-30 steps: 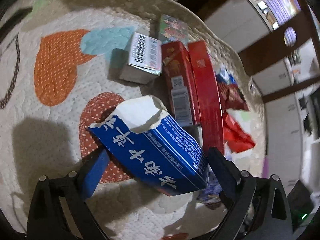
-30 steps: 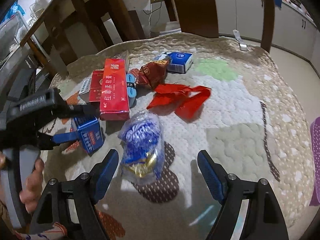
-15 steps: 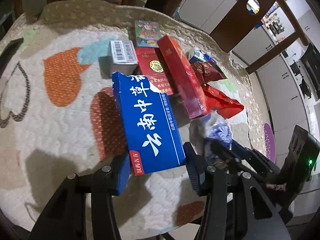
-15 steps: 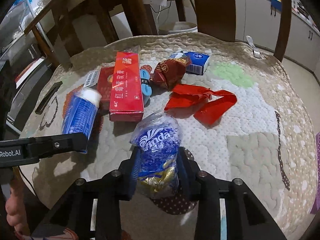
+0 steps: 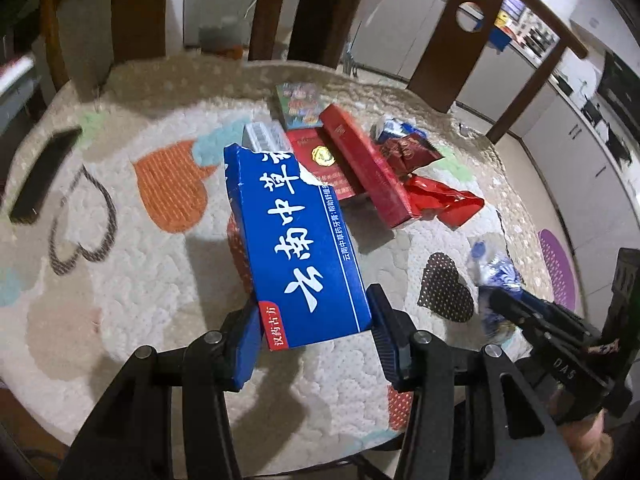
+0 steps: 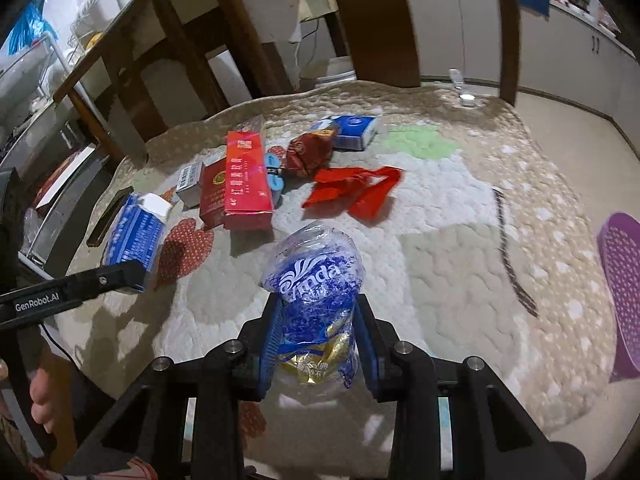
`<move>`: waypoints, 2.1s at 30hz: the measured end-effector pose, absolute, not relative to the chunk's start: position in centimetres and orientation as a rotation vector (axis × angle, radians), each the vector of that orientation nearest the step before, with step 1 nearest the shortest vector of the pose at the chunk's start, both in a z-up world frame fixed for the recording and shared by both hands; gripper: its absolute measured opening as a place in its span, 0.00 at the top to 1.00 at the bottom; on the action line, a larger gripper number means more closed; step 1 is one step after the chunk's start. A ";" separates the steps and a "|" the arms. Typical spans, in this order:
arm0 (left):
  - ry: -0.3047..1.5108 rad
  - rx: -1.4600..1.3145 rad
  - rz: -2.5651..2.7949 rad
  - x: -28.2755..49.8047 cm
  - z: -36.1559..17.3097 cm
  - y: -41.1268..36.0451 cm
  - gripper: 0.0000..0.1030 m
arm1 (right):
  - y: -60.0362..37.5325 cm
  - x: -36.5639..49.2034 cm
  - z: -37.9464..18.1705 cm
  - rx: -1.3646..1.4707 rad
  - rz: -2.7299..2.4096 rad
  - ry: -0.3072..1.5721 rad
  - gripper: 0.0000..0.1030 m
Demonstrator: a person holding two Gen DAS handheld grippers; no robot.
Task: Collect trash
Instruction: 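Grasp the blue herbal medicine box with the left gripper while the right gripper grasps the blue Wanda bag, then carry the blue box and Wanda bag over the purple basket with both grippers, then open both grippers to drop the box and bag into the purple basket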
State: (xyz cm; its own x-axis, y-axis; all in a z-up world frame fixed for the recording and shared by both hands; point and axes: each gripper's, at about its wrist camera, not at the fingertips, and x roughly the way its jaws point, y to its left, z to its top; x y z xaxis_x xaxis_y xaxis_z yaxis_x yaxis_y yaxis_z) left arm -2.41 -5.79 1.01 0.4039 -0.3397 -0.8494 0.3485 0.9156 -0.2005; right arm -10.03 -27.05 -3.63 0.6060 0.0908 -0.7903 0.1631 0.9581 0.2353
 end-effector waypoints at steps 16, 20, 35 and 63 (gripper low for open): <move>0.975 0.157 -0.639 -6.5 4.9 -13.2 0.53 | -33.8 -15.5 -1.9 0.408 -0.202 0.836 0.63; 0.963 0.193 -0.700 -7.1 5.5 -16.5 0.53 | -36.4 -17.3 -1.5 0.441 -0.258 0.804 0.63; 0.960 0.314 -0.964 -8.8 5.7 -33.1 0.53 | -47.9 -23.4 -0.6 0.518 -0.482 0.712 0.63; 1.093 0.350 -1.119 -9.2 0.7 -48.8 0.40 | -58.4 -26.3 -3.0 0.601 -0.624 0.677 0.36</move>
